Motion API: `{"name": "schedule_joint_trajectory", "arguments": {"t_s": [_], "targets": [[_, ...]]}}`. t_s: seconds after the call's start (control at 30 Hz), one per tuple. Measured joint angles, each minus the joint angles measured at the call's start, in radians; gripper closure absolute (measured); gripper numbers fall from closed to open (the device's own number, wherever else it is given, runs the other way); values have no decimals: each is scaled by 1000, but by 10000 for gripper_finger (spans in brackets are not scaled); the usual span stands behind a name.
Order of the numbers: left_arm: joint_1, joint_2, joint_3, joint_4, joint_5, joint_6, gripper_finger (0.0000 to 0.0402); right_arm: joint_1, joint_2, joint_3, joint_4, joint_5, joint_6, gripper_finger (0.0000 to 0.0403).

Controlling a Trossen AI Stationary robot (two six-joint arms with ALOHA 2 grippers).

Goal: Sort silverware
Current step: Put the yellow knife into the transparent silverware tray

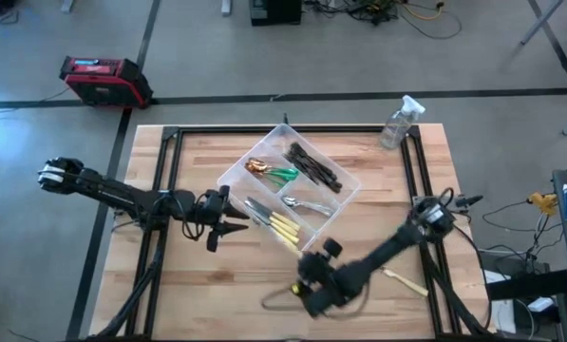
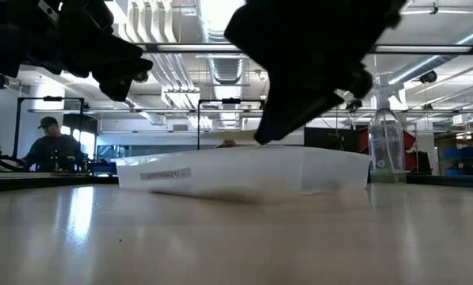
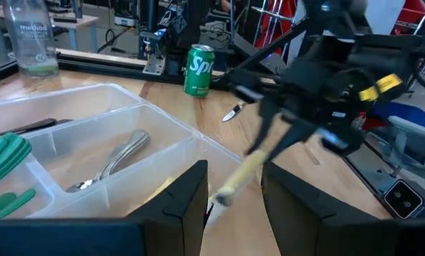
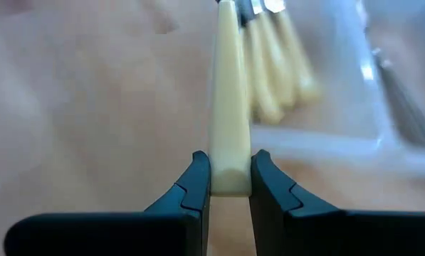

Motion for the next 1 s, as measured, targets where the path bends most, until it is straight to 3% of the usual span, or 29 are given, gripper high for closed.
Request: {"name": "schedule_joint_trajectory", "arguments": {"t_s": [0.13,0.23,0.37,0.47,0.8,1.0], "targets": [[0,-3,0,0,1,5,283,-100,-28,0,20,-20,-110,358],[0,-3,0,0,1,13,283,-174,-39,1,55,-99,-187,358],[0,-3,0,-3,2,27,283,-240,-37,0,74,-205,-219,358],[0,-3,0,-4,4,31,283,-262,-36,0,74,-219,-221,351],[0,-3,0,-4,3,35,283,-273,-37,0,71,-347,-245,262],[-14,-3,0,-22,6,-14,283,-169,-145,-1,-106,-276,-290,243]]}}
